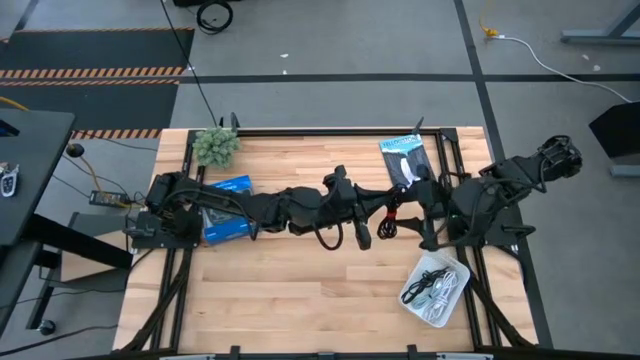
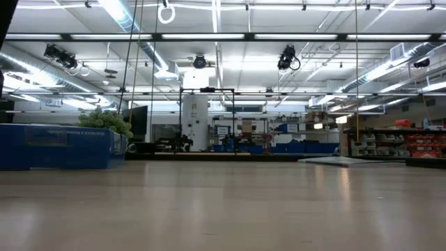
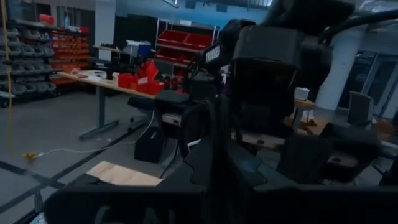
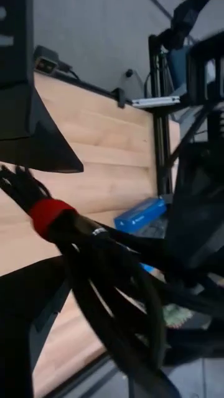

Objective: Pick and place USB-C Cables
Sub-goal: Put the black charger cable into the white bin, then return to Home Position

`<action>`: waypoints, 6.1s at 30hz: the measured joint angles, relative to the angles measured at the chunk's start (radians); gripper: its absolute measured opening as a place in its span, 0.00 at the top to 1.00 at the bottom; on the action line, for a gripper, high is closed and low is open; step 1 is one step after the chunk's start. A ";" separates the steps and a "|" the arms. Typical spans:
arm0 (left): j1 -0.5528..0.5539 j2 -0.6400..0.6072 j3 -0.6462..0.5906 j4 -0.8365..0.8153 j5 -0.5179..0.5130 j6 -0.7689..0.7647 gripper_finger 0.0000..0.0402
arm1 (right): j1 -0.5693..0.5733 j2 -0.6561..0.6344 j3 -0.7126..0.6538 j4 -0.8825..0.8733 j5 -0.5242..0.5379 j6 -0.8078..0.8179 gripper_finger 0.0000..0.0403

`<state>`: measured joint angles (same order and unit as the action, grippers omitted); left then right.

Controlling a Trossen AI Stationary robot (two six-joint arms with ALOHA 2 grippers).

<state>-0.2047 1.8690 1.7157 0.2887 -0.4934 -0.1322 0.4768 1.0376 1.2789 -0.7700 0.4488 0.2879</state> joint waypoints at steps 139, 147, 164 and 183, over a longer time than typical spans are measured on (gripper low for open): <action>-0.002 -0.298 -0.006 -0.575 0.102 -0.093 0.67 | 0.438 -0.213 -0.252 -0.133 0.126 0.121 0.65; -0.002 -0.313 -0.173 -0.617 0.120 -0.213 0.67 | 0.365 -0.395 -0.435 0.141 0.138 0.074 0.81; 0.019 -0.653 -0.506 -0.588 0.046 -0.331 0.77 | 0.265 -0.698 -0.791 0.559 0.137 0.071 0.97; 0.015 -1.192 -0.974 -0.529 -0.143 -0.530 0.98 | 0.179 -0.937 -0.804 0.469 0.186 -0.004 0.99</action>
<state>-0.1894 0.6773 0.7416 -0.2400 -0.6368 -0.6624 0.6558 0.1011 0.4754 -0.3014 0.6347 0.2844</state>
